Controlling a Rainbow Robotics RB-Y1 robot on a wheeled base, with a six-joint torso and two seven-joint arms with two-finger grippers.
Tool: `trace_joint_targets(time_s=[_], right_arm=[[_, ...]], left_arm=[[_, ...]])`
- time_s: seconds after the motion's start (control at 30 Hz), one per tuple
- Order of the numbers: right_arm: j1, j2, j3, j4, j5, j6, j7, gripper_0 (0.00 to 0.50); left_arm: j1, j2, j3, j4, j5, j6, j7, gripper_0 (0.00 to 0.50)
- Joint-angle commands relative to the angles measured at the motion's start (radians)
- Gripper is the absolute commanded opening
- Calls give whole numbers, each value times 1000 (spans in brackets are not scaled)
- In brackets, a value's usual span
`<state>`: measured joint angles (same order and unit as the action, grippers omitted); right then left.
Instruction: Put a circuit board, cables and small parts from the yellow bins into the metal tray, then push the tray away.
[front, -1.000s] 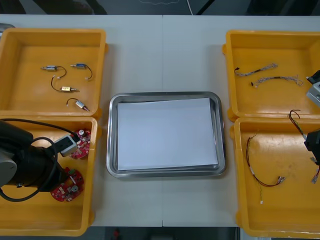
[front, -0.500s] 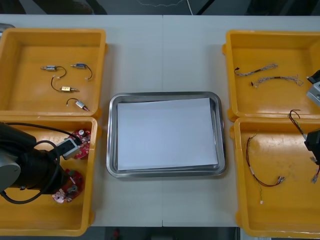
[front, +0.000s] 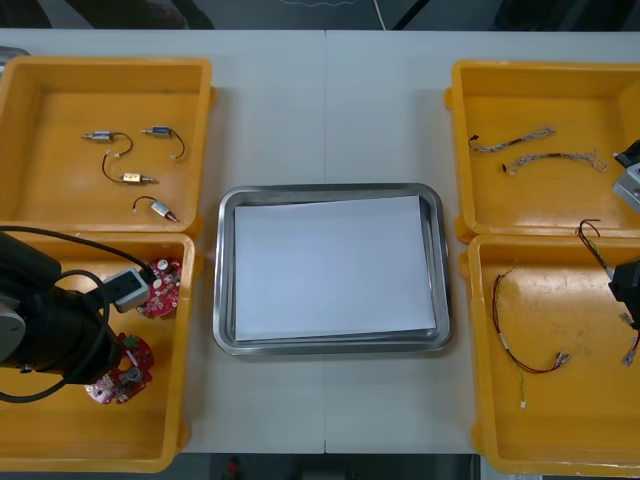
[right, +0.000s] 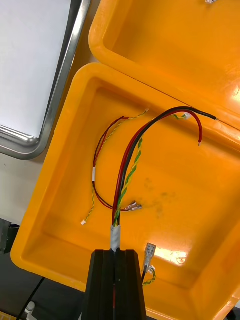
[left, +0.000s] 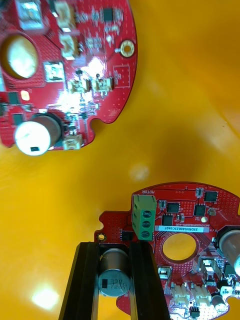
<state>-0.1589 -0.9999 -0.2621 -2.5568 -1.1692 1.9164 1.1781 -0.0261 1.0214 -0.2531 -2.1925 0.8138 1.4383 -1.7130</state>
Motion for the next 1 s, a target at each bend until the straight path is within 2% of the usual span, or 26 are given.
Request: trace_joint_targets(time_s=[0.03,0.23,0.4,0.6,0.73,1.0], right_arm=[[-21,-37,6,-23,8,3,-18,0],[-21,-37,7,-23,6,3,-18,0],[-21,-37,7,-23,8,3,-18,0],[-21,-37,6,-23,8,3,-18,0],[-22,-37,6,-23,8,3,-18,0],[-22,-37,6,-23,11,3,-18,0]], left_arm=[[-20,2,89,-108,24,88,-82,0],[-28,-1,135,-200,44,137,-63,1],[-80,-15,132,-204,97,145,-48,0],[-210,-67,57,-199,111,194,0,0],[-314,-104,-38,-187,88,197,70,1],[-518,-211,-221,-62,38,197,133,0]])
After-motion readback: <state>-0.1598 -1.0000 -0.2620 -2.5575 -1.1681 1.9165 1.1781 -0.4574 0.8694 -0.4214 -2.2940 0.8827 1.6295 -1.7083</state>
